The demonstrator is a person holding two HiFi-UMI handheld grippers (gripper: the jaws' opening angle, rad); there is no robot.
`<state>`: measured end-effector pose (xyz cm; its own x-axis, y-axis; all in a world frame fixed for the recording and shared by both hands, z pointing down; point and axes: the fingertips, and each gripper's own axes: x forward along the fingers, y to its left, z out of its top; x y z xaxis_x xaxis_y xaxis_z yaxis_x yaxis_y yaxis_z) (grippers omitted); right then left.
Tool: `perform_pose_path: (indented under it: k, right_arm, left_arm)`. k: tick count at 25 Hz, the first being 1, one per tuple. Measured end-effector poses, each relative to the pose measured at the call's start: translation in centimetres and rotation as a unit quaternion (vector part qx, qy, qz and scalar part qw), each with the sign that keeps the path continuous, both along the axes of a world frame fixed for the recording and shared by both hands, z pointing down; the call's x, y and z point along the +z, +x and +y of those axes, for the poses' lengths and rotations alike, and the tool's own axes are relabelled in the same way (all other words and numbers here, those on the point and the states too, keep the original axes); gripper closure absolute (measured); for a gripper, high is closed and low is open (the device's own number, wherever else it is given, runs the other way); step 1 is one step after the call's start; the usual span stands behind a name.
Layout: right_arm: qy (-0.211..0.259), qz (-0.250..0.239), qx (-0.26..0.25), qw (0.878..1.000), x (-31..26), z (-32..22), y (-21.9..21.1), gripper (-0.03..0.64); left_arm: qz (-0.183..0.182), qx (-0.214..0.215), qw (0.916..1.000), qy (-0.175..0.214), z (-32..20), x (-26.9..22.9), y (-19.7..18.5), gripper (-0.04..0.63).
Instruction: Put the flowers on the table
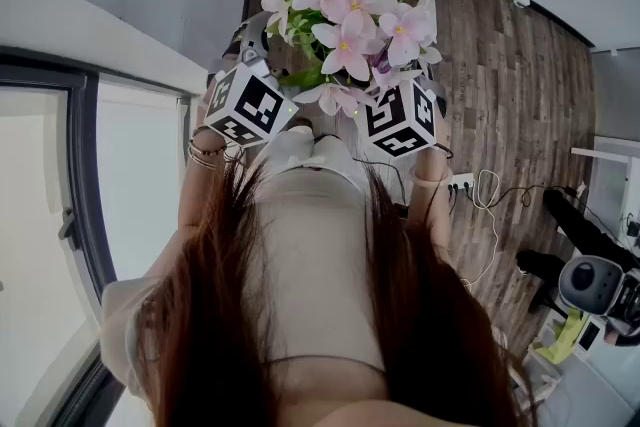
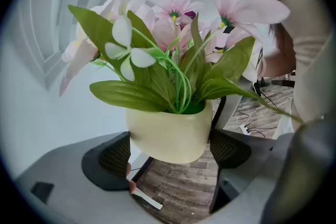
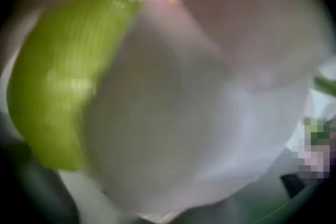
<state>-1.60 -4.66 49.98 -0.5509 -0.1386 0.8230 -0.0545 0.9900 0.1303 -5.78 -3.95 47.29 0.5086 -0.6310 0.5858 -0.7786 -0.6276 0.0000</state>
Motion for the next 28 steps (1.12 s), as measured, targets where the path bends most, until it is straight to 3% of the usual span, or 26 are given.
perform_pose_path:
  k: [28]
  right_arm:
    - [0.038,0.004,0.014,0.999,0.1,-1.1,0.5,0.187]
  left_arm:
    - [0.005,0.012,0.9995,0.027,-1.1,0.2,0.4,0.124]
